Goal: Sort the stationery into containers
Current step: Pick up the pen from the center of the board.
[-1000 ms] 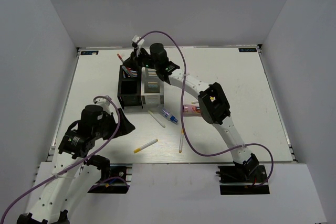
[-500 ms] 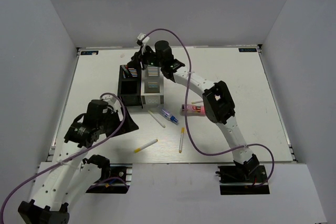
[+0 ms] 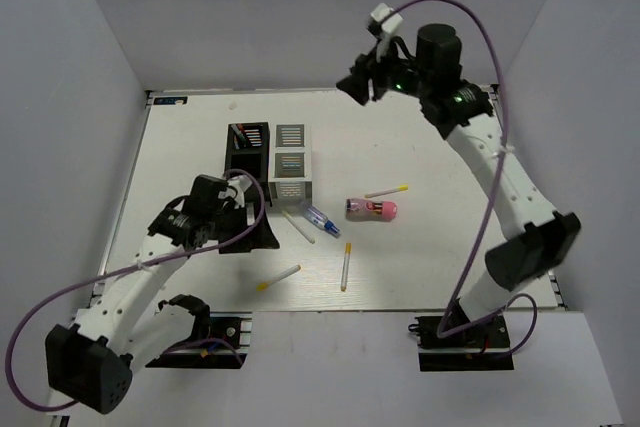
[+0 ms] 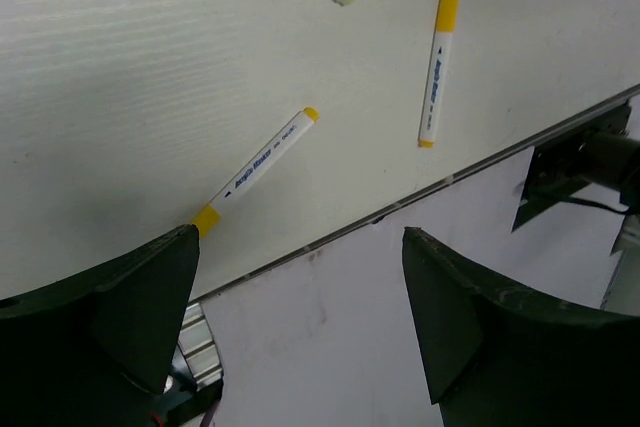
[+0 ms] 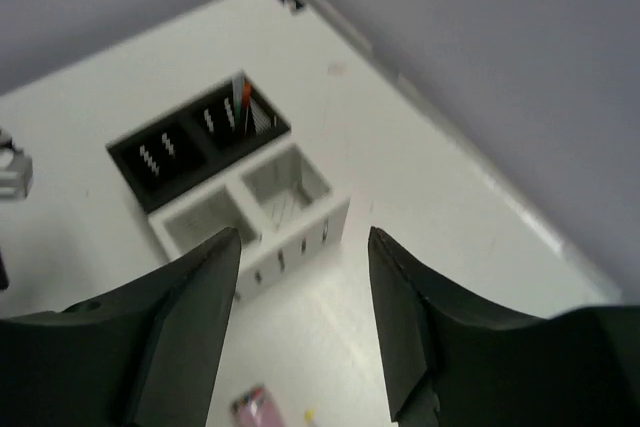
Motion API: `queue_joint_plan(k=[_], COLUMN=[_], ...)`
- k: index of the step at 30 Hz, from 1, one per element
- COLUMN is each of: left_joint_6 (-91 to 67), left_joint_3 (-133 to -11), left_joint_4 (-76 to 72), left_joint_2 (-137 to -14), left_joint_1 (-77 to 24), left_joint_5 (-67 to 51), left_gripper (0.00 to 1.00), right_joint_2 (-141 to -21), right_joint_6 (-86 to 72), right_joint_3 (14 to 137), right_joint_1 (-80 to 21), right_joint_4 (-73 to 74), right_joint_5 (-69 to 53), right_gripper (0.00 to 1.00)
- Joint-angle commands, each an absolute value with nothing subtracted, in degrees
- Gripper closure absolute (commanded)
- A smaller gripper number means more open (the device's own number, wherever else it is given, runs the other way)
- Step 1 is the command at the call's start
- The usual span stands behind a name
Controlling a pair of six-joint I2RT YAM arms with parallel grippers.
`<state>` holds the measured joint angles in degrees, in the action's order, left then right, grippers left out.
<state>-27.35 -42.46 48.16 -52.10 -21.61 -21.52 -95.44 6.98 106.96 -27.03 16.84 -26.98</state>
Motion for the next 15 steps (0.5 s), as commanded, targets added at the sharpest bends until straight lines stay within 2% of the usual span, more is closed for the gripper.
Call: queue_joint_plan(k=[1, 4, 7, 12, 15], left_joint_6=[-24.0, -22.51, -20.66, -17.58, -18.27], left_joint_3=[-46.23, -48.42, -50.35, -55.36, -57.56], left_joint_4=[45.7, 45.09, 45.09, 52.62, 53.87], left_joint_2=[-56.41, -62.21, -65.74, -74.06, -77.16], left_joint_1=[-24.86, -28.37, -31.97, -38.75, -43.93], left_joint_5=[-23.38, -20.31, -17.5, -9.17, -5.19], left_gripper=[0.08, 0.08, 0.08, 0.08, 0.08], right_joint_2=[-92.03, -86.6, -82.47, -76.92, -74.98], right_joint_6=[12.82, 15.64, 16.96, 18.1, 17.84], right_joint_3=[96.28, 89.04, 81.5, 74.63, 71.28], right_joint_1=[-24.7, -22.07, -18.81, -14.33, -12.31], right_joint_4=[34.0, 38.56, 39.72, 40.43, 40.17], right_joint_5=[-25.94, -23.92, -24.43, -27.68, -28.83], right_gripper=[0.39, 0.34, 0.34, 0.46, 0.49])
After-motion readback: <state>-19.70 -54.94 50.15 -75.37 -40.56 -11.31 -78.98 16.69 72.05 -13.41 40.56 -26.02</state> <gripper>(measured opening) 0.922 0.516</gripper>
